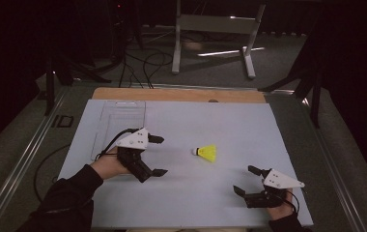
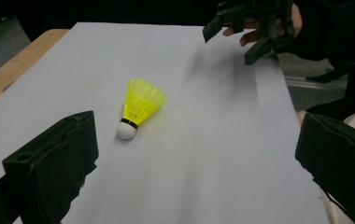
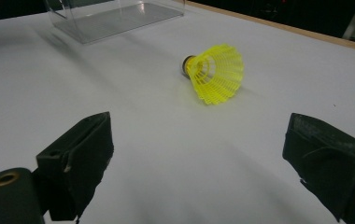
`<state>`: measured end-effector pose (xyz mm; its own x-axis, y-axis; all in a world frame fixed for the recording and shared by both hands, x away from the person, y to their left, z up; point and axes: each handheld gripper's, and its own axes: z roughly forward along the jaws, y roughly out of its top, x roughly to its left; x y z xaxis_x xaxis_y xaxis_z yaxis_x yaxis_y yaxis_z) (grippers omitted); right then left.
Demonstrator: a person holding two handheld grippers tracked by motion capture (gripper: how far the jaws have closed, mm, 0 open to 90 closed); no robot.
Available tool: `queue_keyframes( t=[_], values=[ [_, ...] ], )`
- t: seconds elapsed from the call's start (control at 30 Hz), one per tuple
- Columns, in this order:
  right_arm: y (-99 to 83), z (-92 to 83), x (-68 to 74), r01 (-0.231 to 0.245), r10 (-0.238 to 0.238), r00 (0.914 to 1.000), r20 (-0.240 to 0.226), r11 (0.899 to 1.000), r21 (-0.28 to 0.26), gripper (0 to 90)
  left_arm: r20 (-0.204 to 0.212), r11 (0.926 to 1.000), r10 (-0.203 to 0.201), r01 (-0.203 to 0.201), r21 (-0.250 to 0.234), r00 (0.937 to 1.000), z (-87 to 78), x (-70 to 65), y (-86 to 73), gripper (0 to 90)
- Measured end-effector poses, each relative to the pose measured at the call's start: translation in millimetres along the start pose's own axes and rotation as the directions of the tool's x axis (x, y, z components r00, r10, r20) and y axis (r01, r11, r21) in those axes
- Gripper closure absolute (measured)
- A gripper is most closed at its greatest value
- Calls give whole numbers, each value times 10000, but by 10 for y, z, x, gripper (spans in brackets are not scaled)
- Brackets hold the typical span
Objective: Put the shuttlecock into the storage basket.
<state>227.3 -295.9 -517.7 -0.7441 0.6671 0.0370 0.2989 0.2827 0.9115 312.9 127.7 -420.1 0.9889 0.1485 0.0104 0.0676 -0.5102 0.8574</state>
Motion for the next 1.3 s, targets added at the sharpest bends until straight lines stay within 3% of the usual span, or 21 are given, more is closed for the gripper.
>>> queue_keyframes(
  t=[0.27, 0.73, 1.13, 1.3],
  values=[
    [1, -3, 0, -44, 44, 10000, -12, 10000, -54, 87, 324, 9983, 572, -568, -140, 9978, 157, 101, 167, 2],
    [6, -7, 5, -17, 17, 10000, -44, 10000, -42, 87, 889, 9972, 753, -754, -21, 9932, 501, 302, 242, 3],
    [5, 0, 12, 26, -26, 9999, -107, 10000, -33, 87, 1056, 9963, 826, -845, 136, 9910, 780, 447, 252, 3],
    [3, 1, 9, 20, -20, 9999, -121, 10000, -20, 87, 1117, 9946, 878, -934, 457, 9899, 919, 511, 226, 2]
  ],
)
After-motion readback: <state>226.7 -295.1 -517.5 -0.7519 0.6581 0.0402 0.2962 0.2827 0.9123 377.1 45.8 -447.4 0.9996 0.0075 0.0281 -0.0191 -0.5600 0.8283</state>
